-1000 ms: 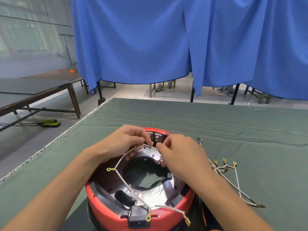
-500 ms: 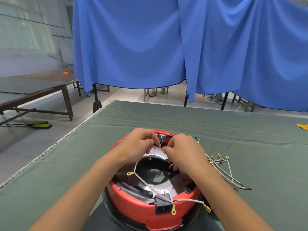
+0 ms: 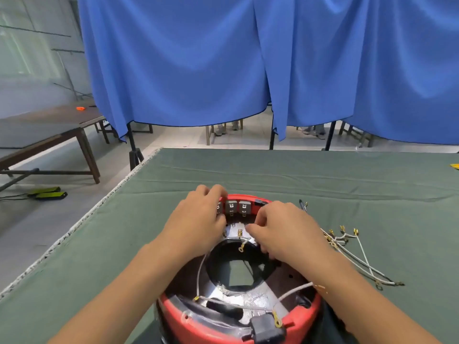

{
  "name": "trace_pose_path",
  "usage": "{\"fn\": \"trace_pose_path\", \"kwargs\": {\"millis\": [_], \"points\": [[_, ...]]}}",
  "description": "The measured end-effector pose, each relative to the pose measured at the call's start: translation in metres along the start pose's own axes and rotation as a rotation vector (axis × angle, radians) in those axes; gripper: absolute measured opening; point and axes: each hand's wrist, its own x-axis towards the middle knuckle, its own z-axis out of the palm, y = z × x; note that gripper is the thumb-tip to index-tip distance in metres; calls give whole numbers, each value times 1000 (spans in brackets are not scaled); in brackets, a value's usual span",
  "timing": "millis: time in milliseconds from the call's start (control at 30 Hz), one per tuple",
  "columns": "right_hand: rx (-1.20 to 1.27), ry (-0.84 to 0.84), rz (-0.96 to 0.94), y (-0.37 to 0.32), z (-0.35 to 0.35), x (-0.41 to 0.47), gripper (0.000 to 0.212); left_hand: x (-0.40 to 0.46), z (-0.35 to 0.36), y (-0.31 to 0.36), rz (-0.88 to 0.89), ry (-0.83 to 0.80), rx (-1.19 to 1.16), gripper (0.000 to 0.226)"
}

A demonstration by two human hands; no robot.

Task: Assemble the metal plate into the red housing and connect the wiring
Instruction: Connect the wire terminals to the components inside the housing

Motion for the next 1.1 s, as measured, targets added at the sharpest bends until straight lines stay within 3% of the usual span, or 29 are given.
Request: {"fn": "trace_pose_path", "kwargs": {"millis": [267,467,700,867,1000,1100], "points": [[141,-176,66,-7,-6,10,44,-3,-8,5,-22,-24,-13,14],[21,-309,7,-14,10,18,34,-4,-8,5,5,-53,38,12],[202,-256,34,-6,16,22,24,-2,1,2,80,-28,291,27],[262,-276,26,-3,9,28,25,0,5,0,55,25,347,54],[302,-310,16,4,2,29,22,0,3,1,58,31,325,26],[284,-310,3,6,2,24,20,-1,5,3,38,49,299,23]]}}
